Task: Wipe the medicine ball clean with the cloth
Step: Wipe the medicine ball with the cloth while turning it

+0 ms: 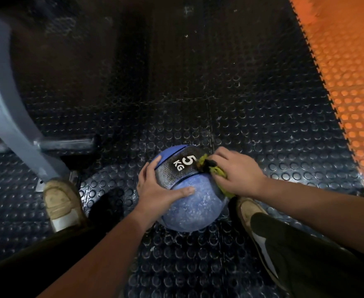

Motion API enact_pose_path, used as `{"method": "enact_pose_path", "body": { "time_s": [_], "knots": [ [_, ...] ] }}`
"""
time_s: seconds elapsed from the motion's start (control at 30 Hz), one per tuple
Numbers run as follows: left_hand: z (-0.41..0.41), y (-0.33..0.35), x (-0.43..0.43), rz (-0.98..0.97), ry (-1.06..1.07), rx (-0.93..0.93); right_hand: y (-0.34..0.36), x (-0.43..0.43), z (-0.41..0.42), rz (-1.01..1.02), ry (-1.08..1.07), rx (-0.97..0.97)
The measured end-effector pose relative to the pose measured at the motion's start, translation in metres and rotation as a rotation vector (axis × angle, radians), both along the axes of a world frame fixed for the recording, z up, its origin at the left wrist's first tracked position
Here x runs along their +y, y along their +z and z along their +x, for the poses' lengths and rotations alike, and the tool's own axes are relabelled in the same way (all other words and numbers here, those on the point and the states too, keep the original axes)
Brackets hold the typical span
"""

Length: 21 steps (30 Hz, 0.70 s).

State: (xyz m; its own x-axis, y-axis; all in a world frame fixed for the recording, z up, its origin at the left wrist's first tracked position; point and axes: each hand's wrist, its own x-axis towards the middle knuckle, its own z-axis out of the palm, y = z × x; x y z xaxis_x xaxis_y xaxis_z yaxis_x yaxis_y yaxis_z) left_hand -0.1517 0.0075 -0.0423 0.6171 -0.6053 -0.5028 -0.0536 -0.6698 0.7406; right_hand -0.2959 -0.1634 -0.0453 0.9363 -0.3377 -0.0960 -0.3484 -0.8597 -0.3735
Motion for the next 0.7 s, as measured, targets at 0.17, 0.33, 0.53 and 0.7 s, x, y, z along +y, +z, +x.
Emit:
{"method": "enact_pose_path", "body": {
  "time_s": [0.17, 0.33, 0.53, 0.7],
  "knots": [
    [-0.007, -0.001, -0.001, -0.007, -0.012, -0.082, 0.016, 0.025, 0.026, -0.064, 0.299, -0.099],
    [-0.011, 0.001, -0.009, 0.040, -0.095, -0.076, 0.008, 0.000, 0.010, 0.059, 0.160, -0.112],
    [-0.018, 0.008, -0.033, 0.114, -0.275, -0.136, 0.012, -0.026, 0.008, -0.025, 0.017, -0.049],
    [-0.017, 0.006, -0.034, 0.180, -0.361, -0.202, 0.027, -0.016, 0.036, -0.091, 0.095, -0.008]
  ]
}}
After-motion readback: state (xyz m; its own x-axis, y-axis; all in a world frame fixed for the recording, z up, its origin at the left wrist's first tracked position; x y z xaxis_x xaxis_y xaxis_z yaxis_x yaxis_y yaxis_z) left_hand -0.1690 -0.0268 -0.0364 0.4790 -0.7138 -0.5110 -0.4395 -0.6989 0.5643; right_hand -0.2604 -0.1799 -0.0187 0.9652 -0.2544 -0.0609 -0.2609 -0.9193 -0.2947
